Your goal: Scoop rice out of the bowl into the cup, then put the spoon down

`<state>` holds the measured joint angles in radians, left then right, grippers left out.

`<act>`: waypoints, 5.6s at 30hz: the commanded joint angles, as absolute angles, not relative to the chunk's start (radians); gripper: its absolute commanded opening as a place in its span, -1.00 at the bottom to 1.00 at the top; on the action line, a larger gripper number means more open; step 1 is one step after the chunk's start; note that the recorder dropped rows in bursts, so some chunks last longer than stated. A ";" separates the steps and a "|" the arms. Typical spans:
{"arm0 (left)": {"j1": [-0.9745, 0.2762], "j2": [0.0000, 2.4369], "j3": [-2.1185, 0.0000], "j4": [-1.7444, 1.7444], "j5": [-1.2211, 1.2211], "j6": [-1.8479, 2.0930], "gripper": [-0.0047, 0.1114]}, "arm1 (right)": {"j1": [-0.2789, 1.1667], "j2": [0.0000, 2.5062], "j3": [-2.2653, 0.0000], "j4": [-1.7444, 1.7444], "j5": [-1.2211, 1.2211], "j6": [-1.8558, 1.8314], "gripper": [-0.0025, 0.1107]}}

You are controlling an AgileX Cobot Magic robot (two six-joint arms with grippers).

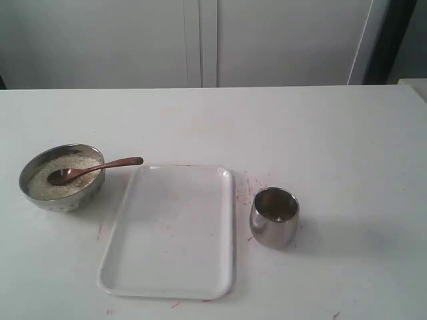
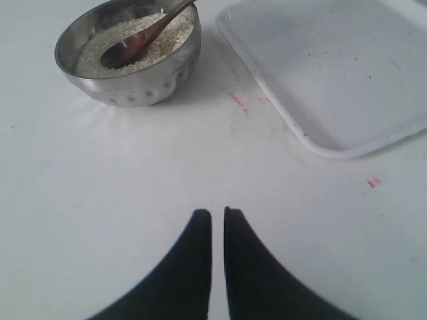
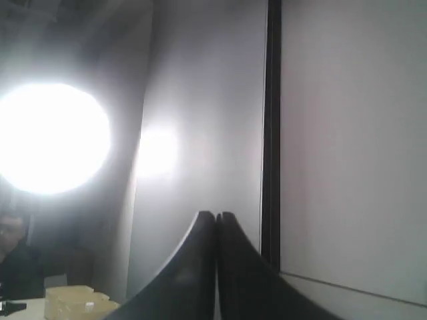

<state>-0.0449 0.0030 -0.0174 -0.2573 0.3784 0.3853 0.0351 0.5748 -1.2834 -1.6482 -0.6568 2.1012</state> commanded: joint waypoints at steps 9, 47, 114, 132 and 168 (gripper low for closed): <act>-0.042 0.000 -0.012 -0.268 0.382 0.389 -0.67 | 0.039 0.802 -1.277 -1.744 -0.754 2.105 -0.96; -0.042 0.000 -0.012 -0.268 0.382 0.389 -0.67 | 0.039 0.970 -1.269 -0.824 -0.148 1.878 -0.96; -0.052 0.000 -0.012 -0.268 0.382 0.389 -0.67 | 0.606 1.939 -1.833 0.257 0.990 -0.757 -0.96; -0.052 0.000 -0.012 -0.268 0.382 0.389 -0.67 | 0.625 2.113 -1.853 0.261 0.731 -0.756 -0.79; -0.052 0.000 -0.012 -0.268 0.382 0.389 -0.67 | 0.727 2.334 -2.121 -0.067 0.848 -0.654 -0.29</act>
